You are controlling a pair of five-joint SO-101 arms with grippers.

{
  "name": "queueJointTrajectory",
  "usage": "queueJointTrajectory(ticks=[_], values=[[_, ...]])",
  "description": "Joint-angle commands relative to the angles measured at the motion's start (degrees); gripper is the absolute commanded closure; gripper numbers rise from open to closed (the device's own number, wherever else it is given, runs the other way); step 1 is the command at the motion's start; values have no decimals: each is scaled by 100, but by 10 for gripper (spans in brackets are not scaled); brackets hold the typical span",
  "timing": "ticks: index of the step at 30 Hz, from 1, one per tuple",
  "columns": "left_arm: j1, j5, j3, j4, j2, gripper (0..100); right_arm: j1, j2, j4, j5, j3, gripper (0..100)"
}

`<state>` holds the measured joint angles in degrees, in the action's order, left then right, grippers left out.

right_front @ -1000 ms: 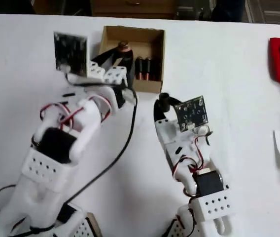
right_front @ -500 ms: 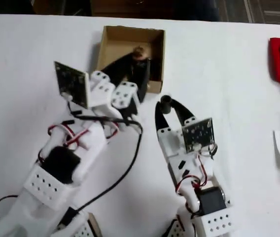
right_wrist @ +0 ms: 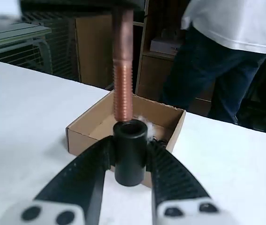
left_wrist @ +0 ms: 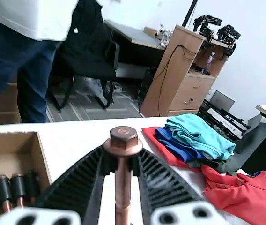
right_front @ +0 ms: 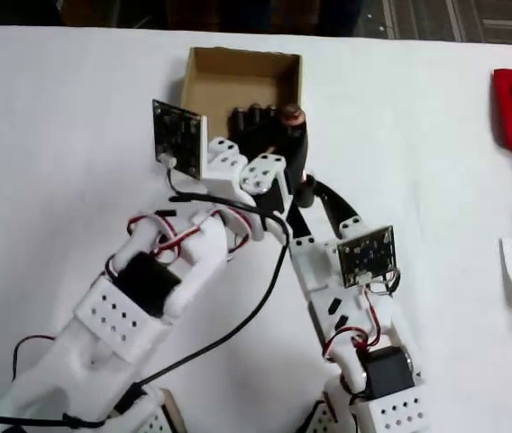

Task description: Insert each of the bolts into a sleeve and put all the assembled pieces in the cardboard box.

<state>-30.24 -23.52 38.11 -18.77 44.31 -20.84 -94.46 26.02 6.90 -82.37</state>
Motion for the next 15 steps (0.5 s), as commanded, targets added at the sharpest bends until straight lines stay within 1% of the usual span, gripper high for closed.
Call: queueJointTrajectory(ticks=[1,10,15], values=[[-70,-211,-40,176,-44,976,-31,-163,-136,-53,44,978],[-79,-193,-40,176,-431,976,-31,-163,-136,-53,44,978],[-299,-158,-40,141,-545,976,-31,-163,-136,-53,44,978]])
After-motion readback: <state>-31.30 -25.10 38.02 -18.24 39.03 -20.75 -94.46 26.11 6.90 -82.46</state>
